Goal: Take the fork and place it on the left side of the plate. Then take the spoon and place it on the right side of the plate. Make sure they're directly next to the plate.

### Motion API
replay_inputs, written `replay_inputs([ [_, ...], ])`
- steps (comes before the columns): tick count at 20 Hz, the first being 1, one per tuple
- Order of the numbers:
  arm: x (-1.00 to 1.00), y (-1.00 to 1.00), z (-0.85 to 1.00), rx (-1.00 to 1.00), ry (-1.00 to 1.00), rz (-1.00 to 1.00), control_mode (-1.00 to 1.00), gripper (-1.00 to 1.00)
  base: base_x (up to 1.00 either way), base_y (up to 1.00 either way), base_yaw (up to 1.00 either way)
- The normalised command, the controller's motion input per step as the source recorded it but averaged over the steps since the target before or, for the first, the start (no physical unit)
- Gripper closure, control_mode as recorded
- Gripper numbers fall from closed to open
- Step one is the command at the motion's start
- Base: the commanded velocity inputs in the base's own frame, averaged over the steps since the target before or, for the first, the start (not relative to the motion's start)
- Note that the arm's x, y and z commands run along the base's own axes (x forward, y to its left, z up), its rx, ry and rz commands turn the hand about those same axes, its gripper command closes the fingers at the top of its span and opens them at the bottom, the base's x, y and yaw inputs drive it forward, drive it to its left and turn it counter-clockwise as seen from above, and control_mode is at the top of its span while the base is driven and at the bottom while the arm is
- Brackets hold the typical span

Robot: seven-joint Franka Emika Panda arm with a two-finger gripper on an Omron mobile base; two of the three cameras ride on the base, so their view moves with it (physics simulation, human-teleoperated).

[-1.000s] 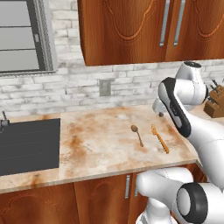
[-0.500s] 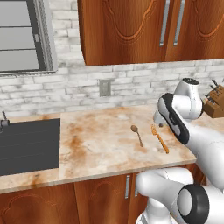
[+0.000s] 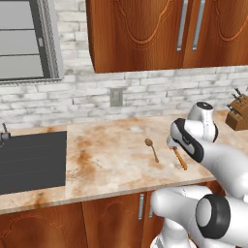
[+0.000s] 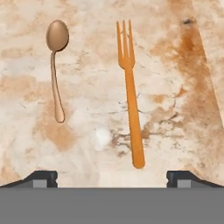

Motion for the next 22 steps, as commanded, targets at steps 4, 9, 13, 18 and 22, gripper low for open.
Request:
replay_inputs([
  [4, 0.03, -0.12, -0.44, 0.00, 0.00, -0.03, -1.00, -1.00, 0.00, 0.00, 0.00],
  [9, 0.07, -0.08, -0.30, 0.00, -0.02, -0.02, -1.00, -1.00, 0.00, 0.00, 0.00],
  [13, 0.20, -0.01, -0.28, -0.01, -0.02, 0.00, -1.00, -1.00, 0.00, 0.00, 0.00],
  [18, 0.26, -0.01, -0.20, -0.03, 0.00, 0.00, -1.00, -1.00, 0.00, 0.00, 0.00],
  [22, 0.28, -0.07, -0.08, -0.04, 0.00, 0.00, -1.00, -1.00, 0.00, 0.00, 0.00],
])
